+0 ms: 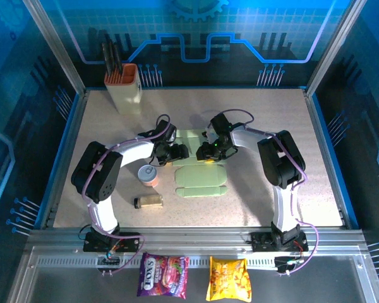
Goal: Fold the paper box
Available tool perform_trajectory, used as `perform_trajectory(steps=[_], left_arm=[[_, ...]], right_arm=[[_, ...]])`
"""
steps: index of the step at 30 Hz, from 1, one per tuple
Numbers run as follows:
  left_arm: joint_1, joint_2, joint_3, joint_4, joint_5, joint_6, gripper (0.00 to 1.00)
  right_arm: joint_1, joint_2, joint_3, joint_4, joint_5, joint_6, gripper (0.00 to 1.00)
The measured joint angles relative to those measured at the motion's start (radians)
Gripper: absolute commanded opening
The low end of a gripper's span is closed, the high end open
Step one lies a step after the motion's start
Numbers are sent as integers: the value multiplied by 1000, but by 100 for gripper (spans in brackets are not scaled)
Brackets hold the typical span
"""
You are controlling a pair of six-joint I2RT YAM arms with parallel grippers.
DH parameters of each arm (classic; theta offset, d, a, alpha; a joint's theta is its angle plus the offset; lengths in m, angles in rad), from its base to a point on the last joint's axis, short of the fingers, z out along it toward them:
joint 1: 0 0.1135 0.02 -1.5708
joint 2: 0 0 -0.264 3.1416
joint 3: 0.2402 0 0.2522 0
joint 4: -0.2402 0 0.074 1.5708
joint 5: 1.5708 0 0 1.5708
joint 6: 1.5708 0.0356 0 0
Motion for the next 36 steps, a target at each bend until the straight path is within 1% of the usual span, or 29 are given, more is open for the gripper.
perform_trajectory(steps=[5,8,11,22,26,36], left_arm=[[-1,0,0,-6,5,-10,75],[-1,0,0,-6,26,-24,72],[-2,2,0,-6,33,-32,67],[0,0,0,-7,37,-49,70],[-1,-40,-15,-6,47,-53,68],[-1,-104,-31,57,129,-113,68]], right_arm=[[0,0,0,0,0,0,42],[0,0,0,0,0,0,42],[0,0,0,-1,3,0,42],[0,0,1,-5,6,-4,42],[0,0,1,-5,6,-4,42],[0,0,5,-10,6,-4,42]])
